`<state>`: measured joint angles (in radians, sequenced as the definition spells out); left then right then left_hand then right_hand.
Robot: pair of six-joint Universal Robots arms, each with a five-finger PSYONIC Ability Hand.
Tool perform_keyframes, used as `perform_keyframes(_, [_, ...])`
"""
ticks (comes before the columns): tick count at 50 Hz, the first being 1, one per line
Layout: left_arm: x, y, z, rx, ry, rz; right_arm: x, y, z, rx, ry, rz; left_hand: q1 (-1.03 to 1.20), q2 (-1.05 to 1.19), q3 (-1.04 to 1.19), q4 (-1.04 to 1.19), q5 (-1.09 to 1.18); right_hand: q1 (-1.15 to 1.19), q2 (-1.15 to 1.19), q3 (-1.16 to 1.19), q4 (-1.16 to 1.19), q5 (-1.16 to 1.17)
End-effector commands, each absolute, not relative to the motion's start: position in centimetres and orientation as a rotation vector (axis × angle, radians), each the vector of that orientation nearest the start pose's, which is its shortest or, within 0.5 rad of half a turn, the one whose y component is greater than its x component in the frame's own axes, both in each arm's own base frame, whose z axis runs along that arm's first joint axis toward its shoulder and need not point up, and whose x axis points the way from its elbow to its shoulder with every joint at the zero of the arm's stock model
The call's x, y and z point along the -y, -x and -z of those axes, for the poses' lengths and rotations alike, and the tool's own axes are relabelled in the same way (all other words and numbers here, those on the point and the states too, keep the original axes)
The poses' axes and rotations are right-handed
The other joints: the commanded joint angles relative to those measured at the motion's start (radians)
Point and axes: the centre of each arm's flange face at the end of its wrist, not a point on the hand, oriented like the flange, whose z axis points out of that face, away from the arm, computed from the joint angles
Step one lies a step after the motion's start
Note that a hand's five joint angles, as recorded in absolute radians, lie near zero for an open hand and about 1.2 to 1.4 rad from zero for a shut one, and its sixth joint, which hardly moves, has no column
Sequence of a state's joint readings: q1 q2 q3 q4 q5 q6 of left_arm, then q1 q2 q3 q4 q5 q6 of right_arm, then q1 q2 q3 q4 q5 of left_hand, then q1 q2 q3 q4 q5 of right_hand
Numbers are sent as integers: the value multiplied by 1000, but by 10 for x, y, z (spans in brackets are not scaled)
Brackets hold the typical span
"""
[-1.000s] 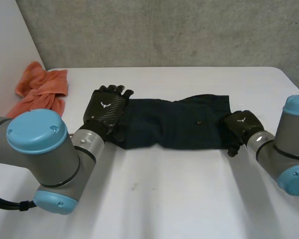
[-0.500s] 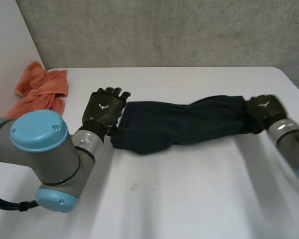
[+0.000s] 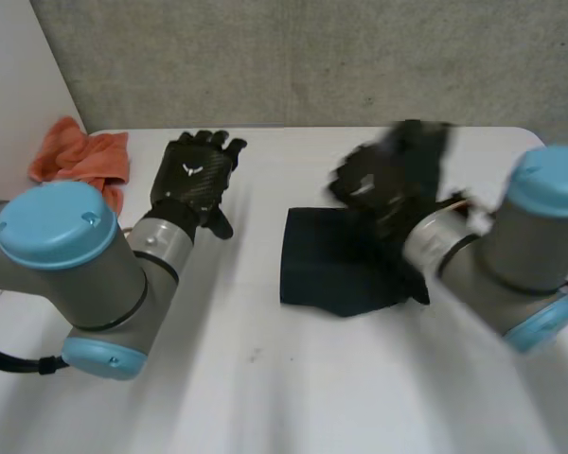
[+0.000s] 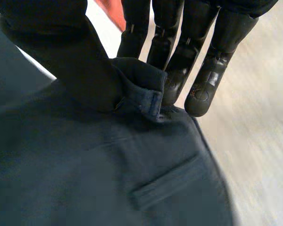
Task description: Fold the laundry.
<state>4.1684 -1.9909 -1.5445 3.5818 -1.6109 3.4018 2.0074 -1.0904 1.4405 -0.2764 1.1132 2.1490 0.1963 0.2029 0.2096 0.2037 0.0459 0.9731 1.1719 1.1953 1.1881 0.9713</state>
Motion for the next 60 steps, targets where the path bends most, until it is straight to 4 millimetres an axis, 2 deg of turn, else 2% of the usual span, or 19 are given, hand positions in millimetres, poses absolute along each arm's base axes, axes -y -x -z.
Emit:
perform_keyframes(1, [278,320,-235,-2077,-809,2497,223,-359,-165,-1133,2027,1951,-22,-28,-35,-29,-46,423,224,201,208,250])
perform_keyframes(2, [279,320,-238,-2073,-800,2511,223,-359,-166,-1146,2024,1947,-22,-28,-35,-29,-46,267,68,45,52,95])
perform_keyframes(3, [281,322,-242,-2075,-788,2525,222,-357,-167,-1194,2006,1932,-22,-28,-35,-29,-46,-173,-372,-395,-388,-346])
perform_keyframes(6, [285,324,-246,-2083,-767,2543,229,-351,-176,-1386,1866,1909,-22,-28,-35,-29,-46,-799,-997,-1021,-1014,-971])
perform_keyframes(9, [290,329,-248,-2117,-752,2554,243,-340,-195,-1568,1605,1909,-15,-22,-28,-23,-39,-799,-997,-1021,-1014,-971])
perform_keyframes(10, [291,333,-247,-2146,-754,2549,257,-329,-211,-1674,1386,1918,-18,-25,-31,-25,-42,-799,-997,-1021,-1014,-971])
perform_keyframes(12, [289,340,-245,-2178,-772,2546,270,-317,-227,-1742,1174,1916,-18,-25,-31,-25,-42,-799,-997,-1021,-1014,-971])
perform_keyframes(13, [287,344,-243,-2193,-787,2543,282,-305,-238,-1794,993,1890,-15,-22,-28,-23,-39,-799,-997,-1021,-1014,-971])
perform_keyframes(17, [282,365,-230,-2268,-864,2498,301,-283,-237,-1929,770,1782,-15,-22,-28,-23,-39,-799,-997,-1021,-1014,-971])
perform_keyframes(21, [272,389,-198,-2382,-991,2366,313,-282,-219,-2051,793,1674,8,2,-5,1,-16,-799,-997,-1021,-1014,-971])
perform_keyframes(27, [269,402,-161,-2489,-1073,2197,326,-286,-192,-2175,870,1557,23,16,10,16,-1,-799,-997,-1021,-1014,-971])
perform_keyframes(36, [274,394,-116,-2574,-1089,1995,342,-291,-147,-2256,933,1447,58,52,45,51,34,-799,-997,-1021,-1014,-971])
perform_keyframes(44, [275,384,-104,-2611,-1110,1866,346,-289,-131,-2296,1101,1470,50,43,36,42,25,-799,-997,-1021,-1014,-971])
perform_keyframes(48, [273,385,-116,-2550,-1155,1897,345,-287,-137,-2310,1114,1490,23,17,10,16,-1,-799,-997,-1021,-1014,-971])
perform_keyframes(49, [273,386,-134,-2511,-1152,1954,345,-285,-144,-2302,1103,1507,14,8,1,7,-10,-799,-997,-1021,-1014,-971])
perform_keyframes(52, [273,386,-156,-2475,-1135,2027,344,-282,-161,-2281,1089,1560,11,5,-2,4,-13,-799,-997,-1021,-1014,-971])
perform_keyframes(55, [270,384,-190,-2424,-1107,2133,337,-279,-179,-2241,1031,1628,8,2,-5,1,-16,-799,-997,-1021,-1014,-971])
perform_keyframes(57, [267,380,-219,-2376,-1087,2220,334,-276,-188,-2205,937,1699,11,5,-2,4,-13,-799,-997,-1021,-1014,-971])
perform_keyframes(60, [260,377,-243,-2342,-1113,2297,333,-267,-195,-2197,810,1768,11,5,-2,4,-13,-799,-997,-1021,-1014,-971])
